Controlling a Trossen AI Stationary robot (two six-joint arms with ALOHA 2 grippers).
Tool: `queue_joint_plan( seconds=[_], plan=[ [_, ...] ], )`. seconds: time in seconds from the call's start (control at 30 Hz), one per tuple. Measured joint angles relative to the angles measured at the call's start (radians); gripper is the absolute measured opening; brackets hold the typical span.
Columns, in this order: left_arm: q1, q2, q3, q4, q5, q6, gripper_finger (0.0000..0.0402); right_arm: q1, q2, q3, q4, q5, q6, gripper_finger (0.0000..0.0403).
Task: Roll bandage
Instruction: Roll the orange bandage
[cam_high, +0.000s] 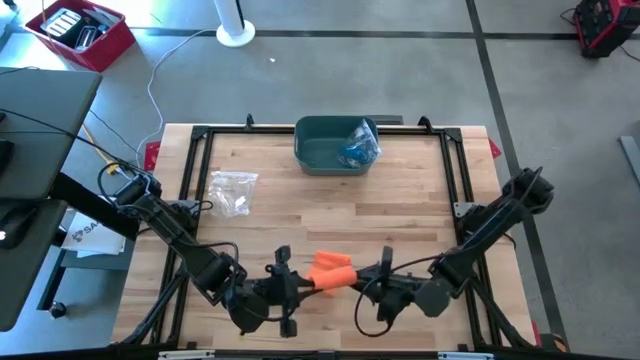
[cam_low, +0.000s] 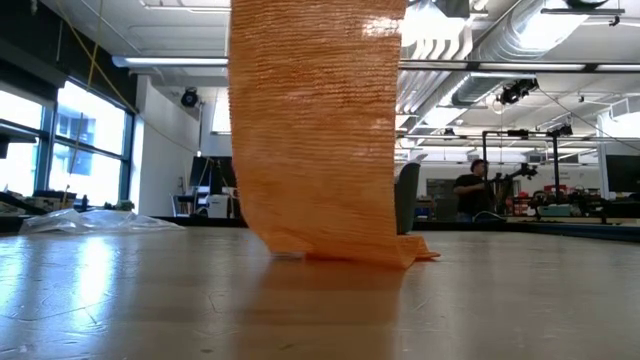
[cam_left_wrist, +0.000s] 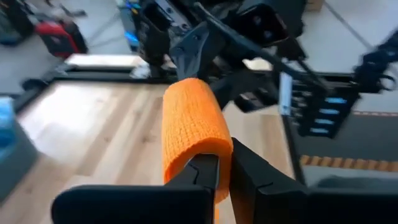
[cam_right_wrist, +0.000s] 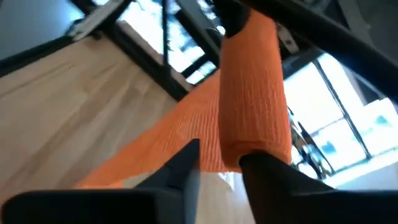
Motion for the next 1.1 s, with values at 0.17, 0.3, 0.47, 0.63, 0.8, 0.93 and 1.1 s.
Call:
queue_joint_plan(
  seconds=[0.17,0.3,0.47,0.63,0.8,0.93,1.1],
  plan=[
    [-0.009,-0.003,0.0,0.054,-0.054,0.146,0.0015,0.072,-0.031,0.001,-0.024,0.185,0.096,0.0155],
    [-0.033,-0.003,0.006,0.192,0.013,0.334,0.0007,0.147,-0.066,0.002,-0.07,0.219,0.155,0.017],
    [-0.071,-0.004,0.01,0.424,0.043,0.541,0.0009,0.257,-0.088,0.002,-0.065,0.231,0.172,0.0171],
    [-0.088,-0.005,0.011,0.63,0.118,0.694,0.0009,0.342,-0.089,0.002,-0.031,0.339,0.164,0.0172],
    [-0.067,-0.006,0.011,0.63,-0.078,0.856,0.0009,0.367,-0.089,0.002,-0.031,0.39,0.175,0.0172],
    [-0.004,-0.007,0.007,0.45,-0.171,0.787,0.0009,0.33,-0.089,0.002,-0.092,0.3,0.285,0.0172],
    [0.082,-0.006,0.006,0.111,-0.171,0.529,0.0009,0.227,-0.089,0.002,-0.337,0.009,0.621,0.0172]
  ],
)
